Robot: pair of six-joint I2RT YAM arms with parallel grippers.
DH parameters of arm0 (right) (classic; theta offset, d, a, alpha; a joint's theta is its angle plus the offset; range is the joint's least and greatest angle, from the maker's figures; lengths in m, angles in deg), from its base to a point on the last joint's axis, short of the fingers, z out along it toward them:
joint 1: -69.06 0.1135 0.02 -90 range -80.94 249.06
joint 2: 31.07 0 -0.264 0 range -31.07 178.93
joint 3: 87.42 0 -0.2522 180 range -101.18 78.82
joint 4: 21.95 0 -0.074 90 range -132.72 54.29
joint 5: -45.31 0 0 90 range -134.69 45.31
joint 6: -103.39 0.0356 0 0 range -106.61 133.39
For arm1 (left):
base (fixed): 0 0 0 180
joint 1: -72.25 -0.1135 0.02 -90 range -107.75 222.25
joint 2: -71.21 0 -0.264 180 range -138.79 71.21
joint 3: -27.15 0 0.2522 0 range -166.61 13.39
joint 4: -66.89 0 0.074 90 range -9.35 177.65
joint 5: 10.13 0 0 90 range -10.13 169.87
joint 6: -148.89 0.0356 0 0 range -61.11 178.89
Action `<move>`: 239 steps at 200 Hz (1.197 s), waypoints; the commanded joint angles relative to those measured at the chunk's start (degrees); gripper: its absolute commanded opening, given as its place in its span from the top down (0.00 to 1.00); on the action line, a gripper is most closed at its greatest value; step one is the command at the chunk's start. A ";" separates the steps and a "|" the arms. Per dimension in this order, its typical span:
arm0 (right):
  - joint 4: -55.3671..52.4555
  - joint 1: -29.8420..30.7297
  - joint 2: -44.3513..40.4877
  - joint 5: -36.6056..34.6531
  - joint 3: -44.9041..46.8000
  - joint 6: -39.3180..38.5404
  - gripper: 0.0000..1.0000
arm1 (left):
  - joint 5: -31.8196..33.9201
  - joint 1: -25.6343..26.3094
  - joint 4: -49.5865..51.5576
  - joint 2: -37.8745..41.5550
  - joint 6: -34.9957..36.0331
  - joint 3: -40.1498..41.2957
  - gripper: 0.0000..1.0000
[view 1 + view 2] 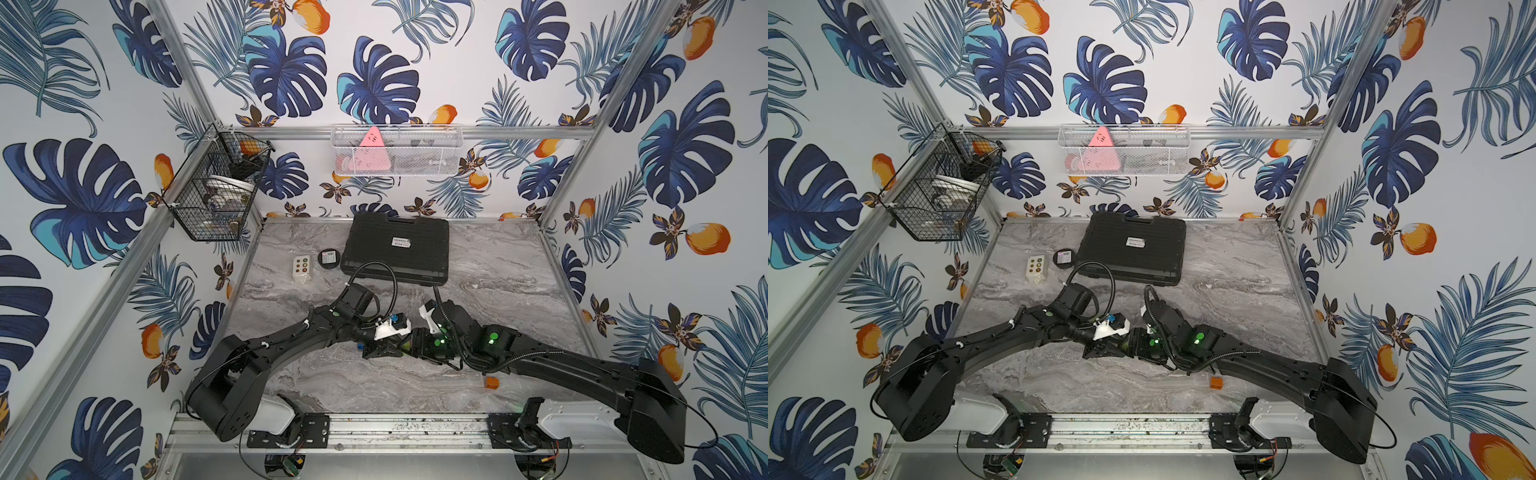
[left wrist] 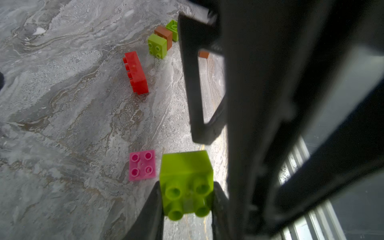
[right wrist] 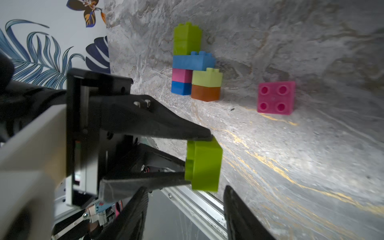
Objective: Assemble the letter h with lego
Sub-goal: Pick up the lego brick from the center of the board, then assemble the lego brick at the center of the board.
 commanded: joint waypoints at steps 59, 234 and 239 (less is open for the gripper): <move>-22.26 -17.27 -12.61 -11.70 4.87 1.90 0.41 | 20.12 7.57 -1.89 -7.56 -2.69 -3.69 0.75; -25.00 -20.75 -9.49 -14.28 3.00 -7.62 0.41 | 31.15 10.50 16.74 -17.56 -6.06 -20.13 0.72; -24.95 -20.75 -9.59 -14.23 3.04 -7.71 0.41 | 31.31 10.64 16.64 -17.69 -6.06 -20.19 0.72</move>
